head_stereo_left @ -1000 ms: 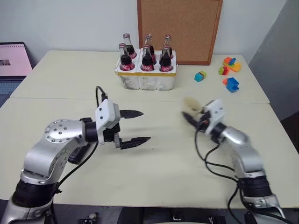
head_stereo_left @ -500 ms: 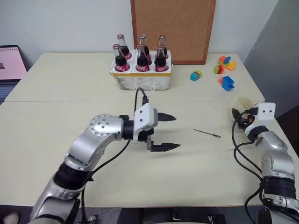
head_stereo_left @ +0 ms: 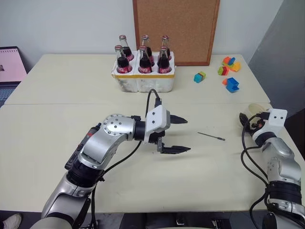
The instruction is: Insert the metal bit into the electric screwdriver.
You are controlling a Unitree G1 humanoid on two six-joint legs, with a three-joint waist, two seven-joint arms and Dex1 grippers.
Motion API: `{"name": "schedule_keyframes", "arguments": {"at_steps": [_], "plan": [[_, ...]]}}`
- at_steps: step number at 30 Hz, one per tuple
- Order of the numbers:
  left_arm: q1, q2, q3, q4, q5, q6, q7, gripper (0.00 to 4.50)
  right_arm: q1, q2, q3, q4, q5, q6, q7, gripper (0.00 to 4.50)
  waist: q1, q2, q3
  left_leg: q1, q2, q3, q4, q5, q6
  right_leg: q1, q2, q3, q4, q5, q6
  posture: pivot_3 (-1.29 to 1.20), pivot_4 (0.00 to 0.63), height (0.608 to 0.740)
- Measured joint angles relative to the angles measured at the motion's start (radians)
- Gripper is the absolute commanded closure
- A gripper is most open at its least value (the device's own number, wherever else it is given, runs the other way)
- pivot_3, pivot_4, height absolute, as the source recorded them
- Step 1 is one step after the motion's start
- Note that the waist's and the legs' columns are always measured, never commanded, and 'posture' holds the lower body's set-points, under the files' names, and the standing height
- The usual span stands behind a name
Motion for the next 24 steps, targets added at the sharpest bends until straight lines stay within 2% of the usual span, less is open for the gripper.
{"name": "schedule_keyframes", "arguments": {"at_steps": [11, 15, 20, 24], "plan": [[-0.001, -0.007, 0.007, 0.001, -0.006, 0.007, 0.006, 0.0, 0.043, 0.004, -0.028, -0.152, 0.021, 0.018, -0.072, 0.04, 0.0, 0.0, 0.0, 0.0, 0.0, 0.0, 0.0, 0.0, 0.0, 0.0, 0.0, 0.001, 0.0, 0.0, 0.0, 0.0, 0.15, 0.74], [-0.001, -0.017, 0.031, 0.001, -0.025, 0.018, 0.013, 0.0, 0.084, -0.012, -0.041, -0.286, 0.028, 0.018, -0.069, 0.04, 0.0, 0.001, 0.0, 0.0, 0.0, 0.001, 0.0, 0.0, 0.0, 0.0, 0.0, 0.001, 0.0, 0.0, 0.0, 0.0, 0.15, 0.74], [0.0, -0.02, 0.107, -0.005, -0.054, 0.05, 0.072, 0.0, 0.136, -0.121, -0.021, -0.504, 0.084, 0.064, 0.04, 0.04, -0.001, 0.002, 0.001, 0.001, 0.0, 0.001, 0.0, 0.0, 0.0, 0.0, 0.001, 0.002, 0.0, 0.0, 0.001, 0.0, 0.15, 0.74], [0.007, 0.053, 0.227, -0.033, -0.071, 0.13, 0.147, 0.0, 0.195, -0.232, 0.028, -0.661, 0.179, 0.144, 0.18, 0.04, -0.002, 0.001, 0.001, 0.001, 0.001, -0.001, 0.0, 0.0, 0.0, 0.0, 0.002, 0.0, 0.0, 0.0, 0.001, 0.0, 0.15, 0.74]]}}
